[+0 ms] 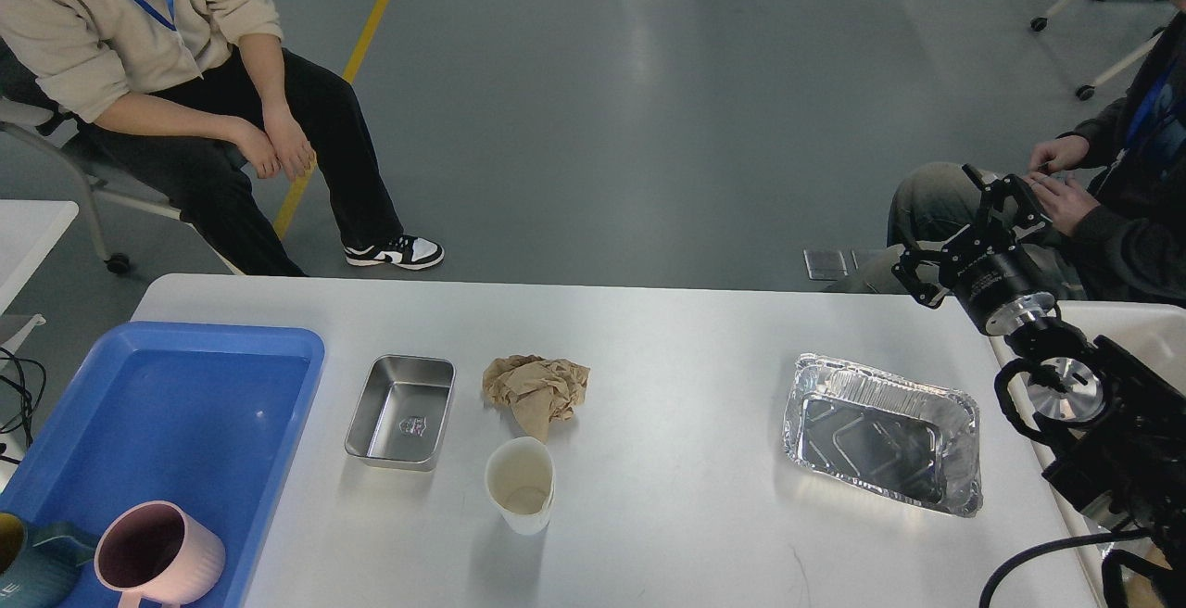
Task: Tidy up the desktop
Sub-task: 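Reach the left gripper to the small steel tray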
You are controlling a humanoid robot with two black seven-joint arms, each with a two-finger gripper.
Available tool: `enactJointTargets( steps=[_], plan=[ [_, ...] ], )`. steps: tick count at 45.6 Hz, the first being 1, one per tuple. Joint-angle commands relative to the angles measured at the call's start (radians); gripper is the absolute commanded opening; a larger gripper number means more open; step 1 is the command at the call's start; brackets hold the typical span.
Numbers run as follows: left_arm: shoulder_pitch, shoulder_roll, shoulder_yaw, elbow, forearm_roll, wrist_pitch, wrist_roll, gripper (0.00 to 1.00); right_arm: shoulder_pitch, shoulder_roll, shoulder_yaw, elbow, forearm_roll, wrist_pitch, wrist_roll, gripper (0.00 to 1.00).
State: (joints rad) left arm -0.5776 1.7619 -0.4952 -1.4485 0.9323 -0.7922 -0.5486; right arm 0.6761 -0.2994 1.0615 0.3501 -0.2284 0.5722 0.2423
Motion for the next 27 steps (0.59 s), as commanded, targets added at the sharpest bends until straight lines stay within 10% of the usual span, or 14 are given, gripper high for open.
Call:
enactJointTargets(
  steps=[1,9,27],
  plan=[
    [-0.022,-0.186,0.000,0.003,0.016,0.122,0.209,0.93,-0.004,0.000,0.000,0.020,0.000,-0.002,0.000,1.00],
    [-0.030,-0.467,0.001,0.108,0.088,0.249,0.424,0.94,-0.004,0.000,0.000,0.036,-0.002,-0.002,0.000,1.00],
    [-0.084,-0.935,0.014,0.283,0.375,0.334,0.602,0.93,-0.015,0.002,0.000,0.055,-0.003,-0.002,0.000,1.00]
  ],
)
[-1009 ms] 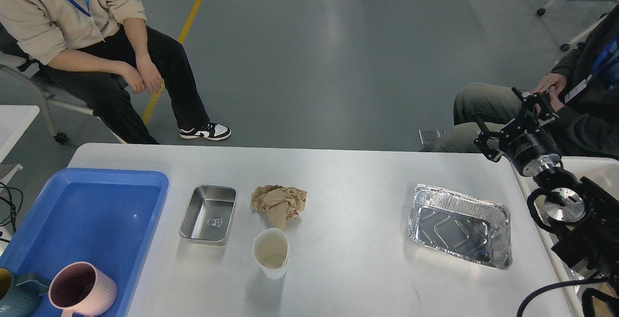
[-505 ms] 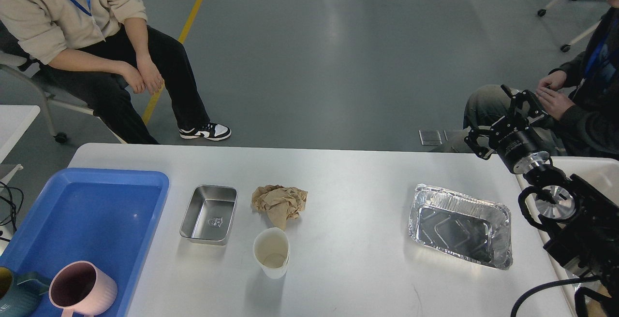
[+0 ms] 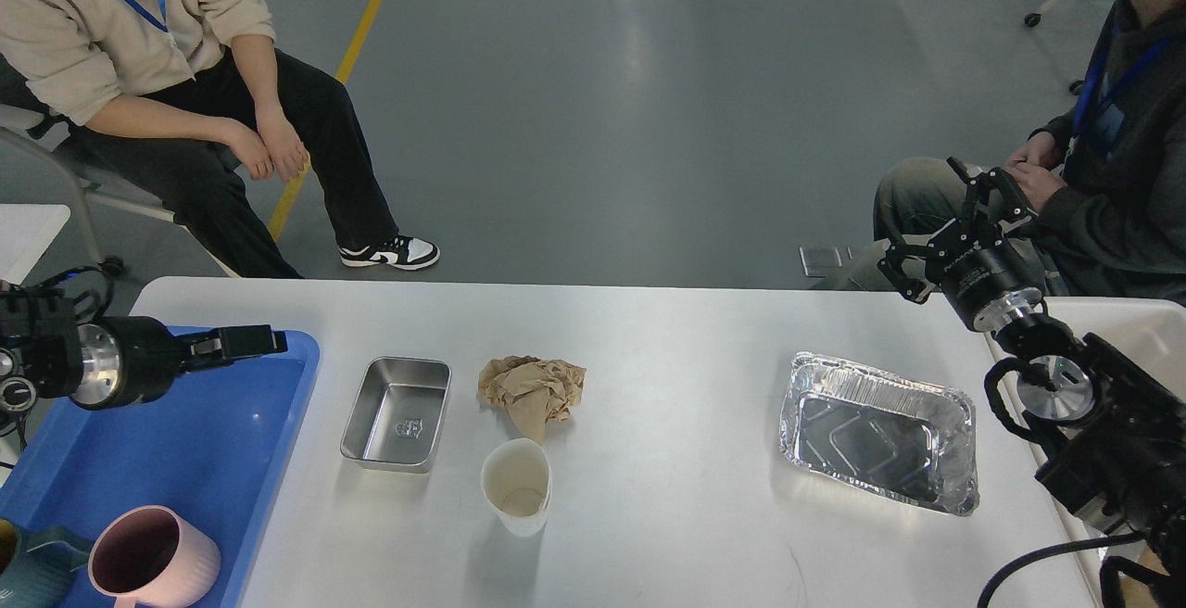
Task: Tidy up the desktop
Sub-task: 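Reach the left gripper to the small steel tray, then grasp the steel tray rim with the left gripper and lift it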
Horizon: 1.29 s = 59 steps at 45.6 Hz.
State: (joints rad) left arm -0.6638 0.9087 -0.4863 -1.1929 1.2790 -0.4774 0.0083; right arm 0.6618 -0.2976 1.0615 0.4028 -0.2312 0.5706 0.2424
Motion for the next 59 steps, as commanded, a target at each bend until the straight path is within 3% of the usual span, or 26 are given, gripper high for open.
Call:
enactJointTargets(
  steps=[1,12,19,29,47,50,55,59],
  plan=[
    [0.004,-0.099,0.005,0.035,0.043,0.022,0.048,0.93,-0.001,0.000,0.000,0.002,0.000,0.000,0.000,1.00],
    [0.013,-0.264,0.006,0.151,0.198,0.063,0.056,0.93,-0.002,-0.002,0.000,0.002,0.000,0.000,0.000,1.00],
    [0.015,-0.329,0.017,0.205,0.229,0.112,0.084,0.92,-0.007,-0.003,0.000,0.004,-0.002,0.002,0.000,1.00],
    [0.012,-0.395,0.083,0.271,0.252,0.164,0.091,0.84,-0.010,-0.008,0.000,0.002,-0.002,0.003,0.000,1.00],
    [0.004,-0.456,0.172,0.338,0.264,0.230,0.118,0.56,-0.011,-0.009,-0.002,0.002,-0.002,0.003,0.000,1.00],
    [0.004,-0.461,0.173,0.340,0.264,0.230,0.119,0.47,-0.014,-0.009,-0.002,0.002,-0.002,0.003,0.000,1.00],
    [0.007,-0.461,0.173,0.343,0.264,0.229,0.134,0.19,-0.016,-0.009,0.000,0.002,-0.002,0.002,0.000,1.00],
    [0.007,-0.461,0.173,0.343,0.264,0.229,0.136,0.09,-0.018,-0.009,-0.002,0.002,-0.002,0.003,0.000,1.00]
  ],
)
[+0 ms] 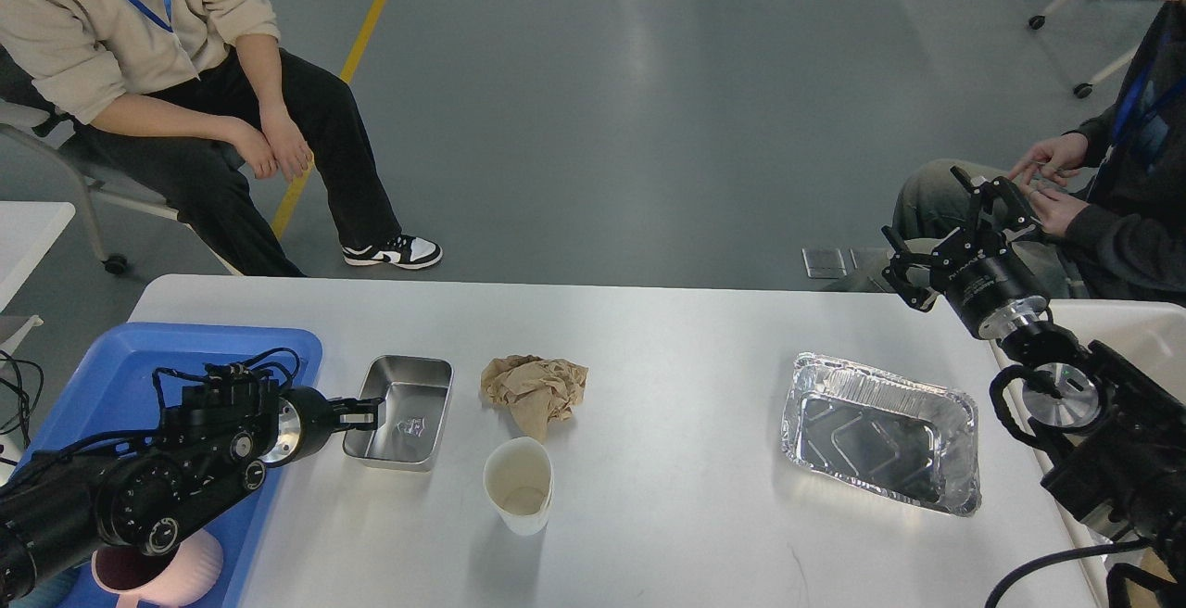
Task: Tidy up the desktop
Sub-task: 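Grasp the steel tray rim with the left gripper and lift it, then lower the steel tray into the blue bin and release it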
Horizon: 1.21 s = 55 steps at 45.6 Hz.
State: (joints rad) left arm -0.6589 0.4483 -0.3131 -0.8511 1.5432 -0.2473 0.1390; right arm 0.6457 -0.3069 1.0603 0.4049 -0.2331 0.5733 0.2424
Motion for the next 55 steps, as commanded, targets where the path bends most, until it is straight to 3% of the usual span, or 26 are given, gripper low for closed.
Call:
enactJointTargets(
  steps=[1,10,18,28,35,42,48,53,55],
  plan=[
    [0.002,0.000,-0.001,0.001,0.000,-0.003,0.005,0.07,-0.001,0.000,0.000,0.000,0.000,0.000,0.000,1.00],
    [-0.002,0.000,-0.001,-0.002,-0.009,-0.030,0.004,0.01,-0.001,0.000,0.000,0.000,0.000,-0.001,0.000,1.00],
    [-0.039,0.120,-0.026,-0.114,-0.020,-0.157,-0.016,0.00,-0.001,0.000,0.000,0.000,0.000,0.000,0.000,1.00],
    [-0.154,0.449,-0.132,-0.468,-0.166,-0.466,-0.013,0.00,0.003,0.002,0.000,0.000,0.000,0.000,0.000,1.00],
    [-0.267,0.598,-0.262,-0.577,-0.261,-0.713,-0.013,0.00,0.006,0.006,0.001,0.002,0.000,-0.001,0.000,1.00],
    [-0.318,0.619,-0.372,-0.576,-0.281,-0.713,-0.010,0.00,0.008,0.008,0.001,0.002,0.000,-0.001,0.000,1.00],
    [-0.308,0.632,-0.379,-0.548,-0.272,-0.713,-0.015,0.00,0.009,0.008,0.001,0.002,0.000,-0.001,0.000,1.00],
    [-0.240,0.626,-0.373,-0.452,-0.258,-0.713,-0.028,0.01,0.011,0.006,0.001,0.002,0.000,-0.001,0.000,1.00],
    [-0.190,0.622,-0.373,-0.375,-0.247,-0.713,-0.057,0.01,0.009,0.005,0.001,0.002,0.000,-0.001,0.000,1.00]
  ],
)
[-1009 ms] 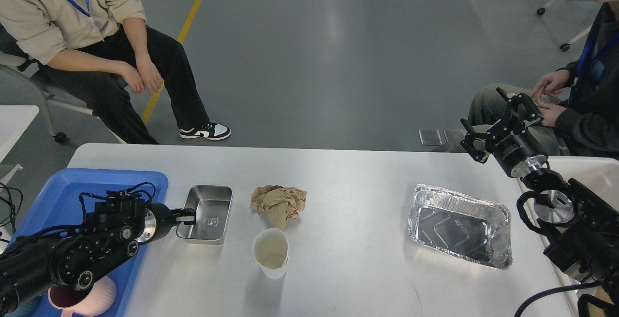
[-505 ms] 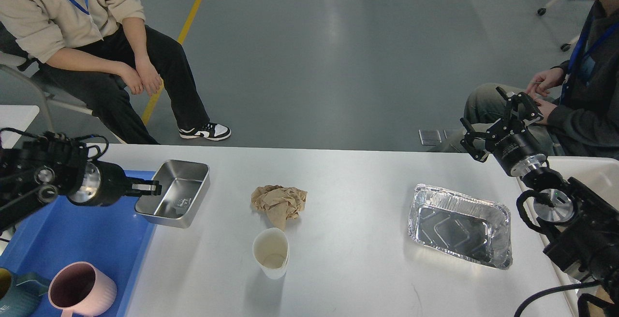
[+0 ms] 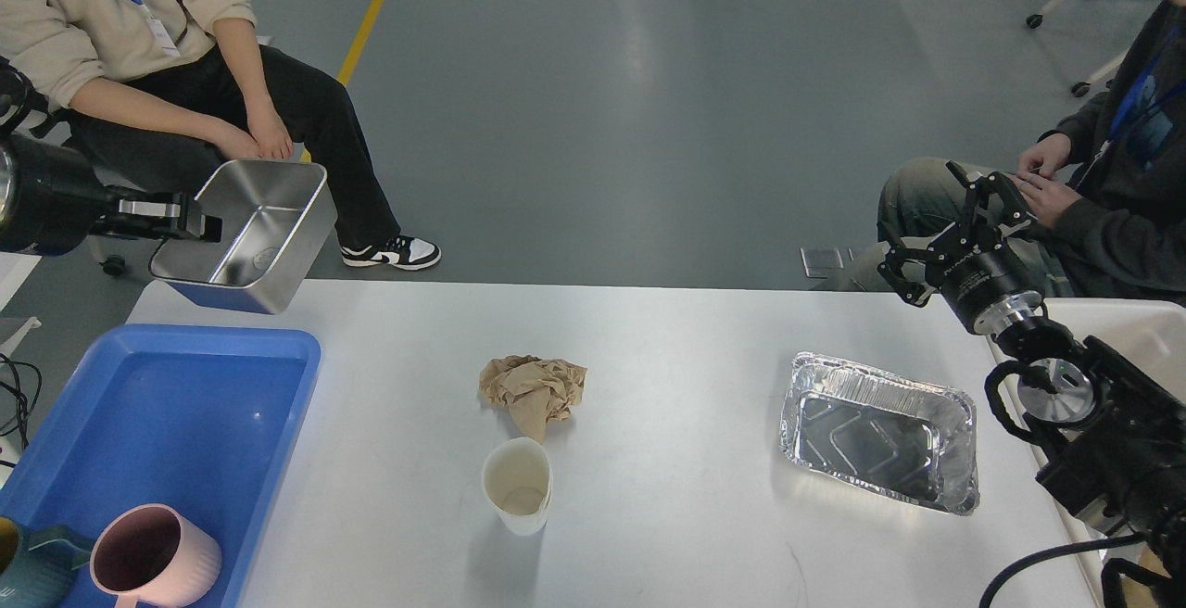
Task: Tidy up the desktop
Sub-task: 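Lower the steel tray into the blue bin and release it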
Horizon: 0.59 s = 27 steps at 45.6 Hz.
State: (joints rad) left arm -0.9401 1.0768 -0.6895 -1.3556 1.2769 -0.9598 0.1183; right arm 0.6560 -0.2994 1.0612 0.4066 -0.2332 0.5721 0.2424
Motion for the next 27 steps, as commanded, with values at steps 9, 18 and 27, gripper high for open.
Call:
enactJointTargets(
  steps=[9,18,27],
  plan=[
    [0.135,-0.107,0.056,0.556,0.102,0.108,-0.225,0.01,-0.006,-0.006,-0.001,-0.002,0.000,0.000,0.000,1.00],
    [0.135,-0.218,0.220,0.797,0.156,0.295,-0.394,0.01,-0.012,-0.003,-0.001,-0.002,0.000,0.000,0.000,1.00],
    [0.135,-0.351,0.333,0.995,0.117,0.388,-0.437,0.01,-0.015,-0.001,0.000,0.000,-0.034,0.000,0.000,1.00]
  ],
)
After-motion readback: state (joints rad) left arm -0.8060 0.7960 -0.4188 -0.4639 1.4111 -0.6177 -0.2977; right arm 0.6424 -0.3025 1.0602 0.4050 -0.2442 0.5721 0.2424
